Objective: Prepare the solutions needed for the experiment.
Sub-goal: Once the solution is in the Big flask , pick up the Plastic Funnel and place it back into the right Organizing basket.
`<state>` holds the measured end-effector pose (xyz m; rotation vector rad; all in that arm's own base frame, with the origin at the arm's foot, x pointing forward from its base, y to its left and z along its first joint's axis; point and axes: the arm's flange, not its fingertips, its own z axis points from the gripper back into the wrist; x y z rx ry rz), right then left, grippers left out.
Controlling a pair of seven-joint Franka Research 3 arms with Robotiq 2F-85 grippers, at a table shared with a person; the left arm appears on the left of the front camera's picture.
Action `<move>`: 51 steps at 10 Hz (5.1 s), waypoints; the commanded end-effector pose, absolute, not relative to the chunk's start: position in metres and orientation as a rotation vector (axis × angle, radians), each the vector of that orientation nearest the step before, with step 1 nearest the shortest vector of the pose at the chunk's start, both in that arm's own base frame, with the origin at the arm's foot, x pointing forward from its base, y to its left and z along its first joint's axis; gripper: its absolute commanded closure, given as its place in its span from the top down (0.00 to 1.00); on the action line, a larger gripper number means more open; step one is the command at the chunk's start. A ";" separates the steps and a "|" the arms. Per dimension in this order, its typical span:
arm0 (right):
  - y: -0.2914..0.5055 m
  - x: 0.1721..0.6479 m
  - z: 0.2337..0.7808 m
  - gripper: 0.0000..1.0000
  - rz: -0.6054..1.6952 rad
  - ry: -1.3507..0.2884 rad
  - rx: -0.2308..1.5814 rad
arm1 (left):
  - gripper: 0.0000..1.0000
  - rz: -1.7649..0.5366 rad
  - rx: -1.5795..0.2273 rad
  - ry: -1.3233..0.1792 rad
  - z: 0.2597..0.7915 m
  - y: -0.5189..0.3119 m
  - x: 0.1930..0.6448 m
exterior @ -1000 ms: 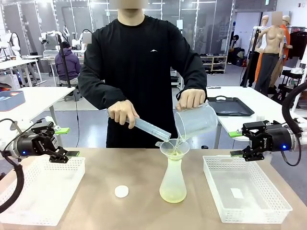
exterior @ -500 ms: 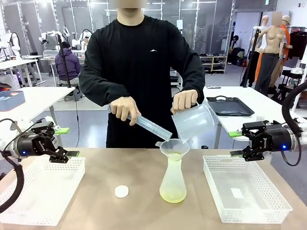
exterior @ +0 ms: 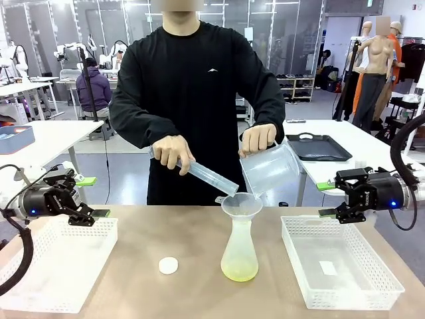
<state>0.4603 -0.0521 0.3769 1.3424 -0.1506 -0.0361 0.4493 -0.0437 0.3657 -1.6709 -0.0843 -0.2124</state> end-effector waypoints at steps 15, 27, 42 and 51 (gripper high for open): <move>-0.051 0.460 0.379 0.89 -0.035 -0.158 1.334 | 1.00 -0.214 -1.671 -0.086 0.366 -0.044 0.449; 0.018 0.411 0.479 0.89 -0.043 -0.326 0.745 | 1.00 -0.214 -1.671 -0.086 0.366 -0.044 0.449; 0.113 0.414 0.526 0.89 -0.010 -0.216 0.667 | 1.00 -0.214 -1.671 -0.086 0.366 -0.044 0.449; 0.159 0.448 0.507 0.89 -0.007 -0.128 0.585 | 1.00 -0.214 -1.671 -0.086 0.366 -0.044 0.449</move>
